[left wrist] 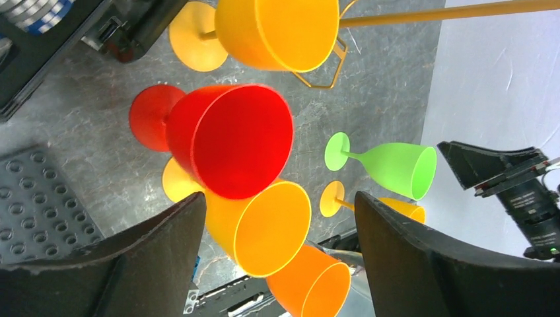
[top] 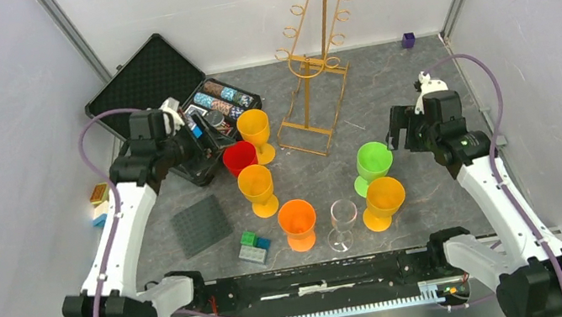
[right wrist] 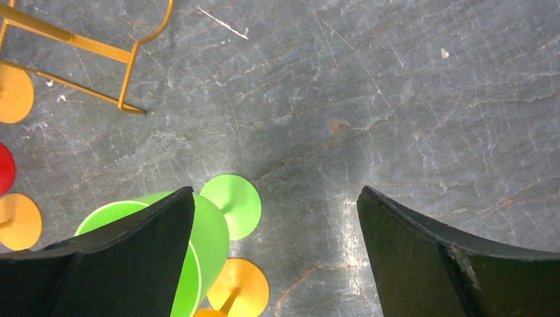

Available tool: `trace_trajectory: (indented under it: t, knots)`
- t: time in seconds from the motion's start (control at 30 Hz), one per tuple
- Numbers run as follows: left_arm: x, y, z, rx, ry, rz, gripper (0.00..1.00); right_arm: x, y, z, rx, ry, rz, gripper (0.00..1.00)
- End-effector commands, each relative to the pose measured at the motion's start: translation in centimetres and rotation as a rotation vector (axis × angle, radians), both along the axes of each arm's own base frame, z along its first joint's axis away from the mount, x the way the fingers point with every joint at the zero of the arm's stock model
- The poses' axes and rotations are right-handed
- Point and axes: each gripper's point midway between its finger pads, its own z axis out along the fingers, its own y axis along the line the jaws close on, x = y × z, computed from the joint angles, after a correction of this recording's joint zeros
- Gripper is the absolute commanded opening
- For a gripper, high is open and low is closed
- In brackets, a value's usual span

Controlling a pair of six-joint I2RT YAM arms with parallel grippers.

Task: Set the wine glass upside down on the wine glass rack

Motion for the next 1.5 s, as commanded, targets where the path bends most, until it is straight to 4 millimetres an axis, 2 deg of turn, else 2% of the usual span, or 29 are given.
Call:
trace_trajectory:
  t: [0.0,0.13,0.27,0.4,0.47,0.73,0.93,1.1,1.17,1.33,1.37,1.43,1.47]
  knots:
    - [1.6,-2.3,2.4,0.042,-0.078,-0.143,0.83,2.0,0.7,3.0,0.018,-0.070,0.031,0.98]
    - [1.5,-4.7,2.1,0.190,-0.062,-0.253,0.77,2.9,1.6,3.4,0.045,-0.064,0.065,0.98]
    - [0.4,-7.3,1.3,0.337,-0.067,-0.358,0.72,3.8,1.7,4.0,0.045,-0.066,0.074,0.97]
    - [-1.0,-9.5,-0.3,0.359,-0.025,-0.423,0.57,4.5,1.9,4.4,0.050,-0.068,0.075,0.97]
    - [-1.8,-10.1,-1.2,0.396,-0.002,-0.447,0.55,4.7,2.0,4.5,0.052,-0.065,0.077,0.98]
    - [-4.0,-10.8,-5.1,0.520,0.072,-0.501,0.51,5.0,2.4,5.1,0.075,-0.070,0.084,0.97]
    - [-4.5,-10.0,-8.4,0.647,0.141,-0.496,0.39,4.8,2.6,5.2,0.083,-0.066,0.089,0.98]
    - [-4.9,-9.6,-10.4,0.715,0.185,-0.504,0.31,4.6,2.7,5.3,0.089,-0.065,0.099,0.97]
    - [-4.9,-9.9,-10.4,0.717,0.183,-0.512,0.29,4.6,2.8,5.5,0.089,-0.065,0.103,0.98]
    - [-4.4,-10.9,-8.3,0.673,0.115,-0.483,0.30,4.6,2.8,5.9,0.086,-0.073,0.110,0.98]
    - [-4.2,-11.1,-7.7,0.659,0.098,-0.474,0.27,4.6,2.9,6.0,0.088,-0.072,0.113,0.97]
    - [-4.0,-11.4,-6.6,0.633,0.072,-0.463,0.08,4.6,2.9,6.2,0.090,-0.076,0.116,0.97]
    - [-3.9,-11.5,-5.9,0.621,0.054,-0.454,0.03,4.7,3.0,6.4,0.092,-0.080,0.116,0.98]
